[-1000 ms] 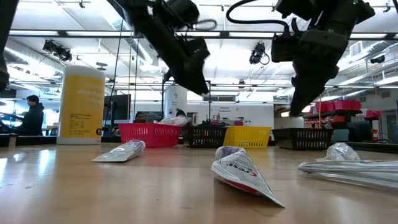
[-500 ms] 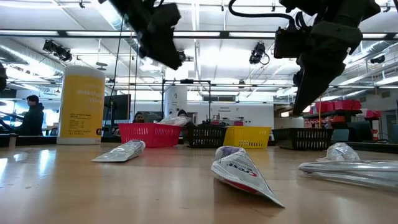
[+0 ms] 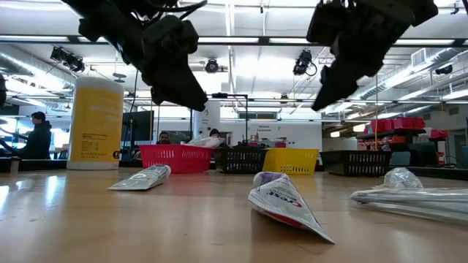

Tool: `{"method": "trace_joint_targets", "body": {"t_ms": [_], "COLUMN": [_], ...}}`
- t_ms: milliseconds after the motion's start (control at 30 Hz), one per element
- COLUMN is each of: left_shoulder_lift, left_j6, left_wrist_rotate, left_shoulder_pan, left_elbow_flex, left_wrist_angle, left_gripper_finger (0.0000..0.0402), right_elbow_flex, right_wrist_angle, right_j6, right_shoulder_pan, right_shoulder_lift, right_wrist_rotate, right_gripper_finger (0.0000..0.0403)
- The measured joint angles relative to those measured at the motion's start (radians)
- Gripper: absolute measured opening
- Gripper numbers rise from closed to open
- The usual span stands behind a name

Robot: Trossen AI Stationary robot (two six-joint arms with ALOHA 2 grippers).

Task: Pick & Place Travel size toiletries
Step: Put the purple toothpaste into the right black bin

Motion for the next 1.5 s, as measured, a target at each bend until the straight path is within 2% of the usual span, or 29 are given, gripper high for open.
{"method": "trace_joint_targets", "body": {"t_ms": [167, 400, 567, 767, 1000, 1167, 1300, 1500], "left_shoulder_lift": [0.000, 0.000, 0.000, 0.001, 0.001, 0.001, 0.001, 0.001], "left_j6": [-0.020, -0.020, -0.066, -0.069, -0.072, -0.038, -0.037, -0.066], "left_wrist_rotate": [-0.004, -0.012, -0.014, -0.010, -0.008, -0.008, -0.019, -0.027], "left_shoulder_pan": [-0.048, -0.075, -0.087, -0.100, -0.120, -0.120, -0.119, -0.120], "left_elbow_flex": [-0.004, -0.004, -0.004, -0.004, -0.004, -0.003, -0.003, -0.003], "left_wrist_angle": [0.028, 0.048, 0.051, 0.061, 0.114, 0.183, 0.195, 0.218], "left_gripper_finger": [0.0155, 0.0155, 0.0155, 0.0155, 0.0155, 0.0155, 0.0155, 0.0155], "right_elbow_flex": [0.000, 0.000, 0.000, 0.000, 0.000, 0.000, 0.006, 0.089], "right_wrist_angle": [0.081, 0.259, 0.403, 0.539, 0.672, 0.778, 0.766, 0.752], "right_j6": [-0.098, -0.361, -0.404, -0.398, -0.437, -0.449, -0.495, -0.575], "right_shoulder_pan": [0.010, 0.083, 0.128, 0.134, 0.144, 0.144, 0.144, 0.147], "right_shoulder_lift": [0.000, 0.072, 0.163, 0.258, 0.370, 0.442, 0.459, 0.514], "right_wrist_rotate": [-0.050, -0.048, -0.054, -0.185, -0.282, -0.283, -0.290, -0.381], "right_gripper_finger": [0.0183, 0.0201, 0.0219, 0.0231, 0.0222, 0.0222, 0.0237, 0.0263]}}
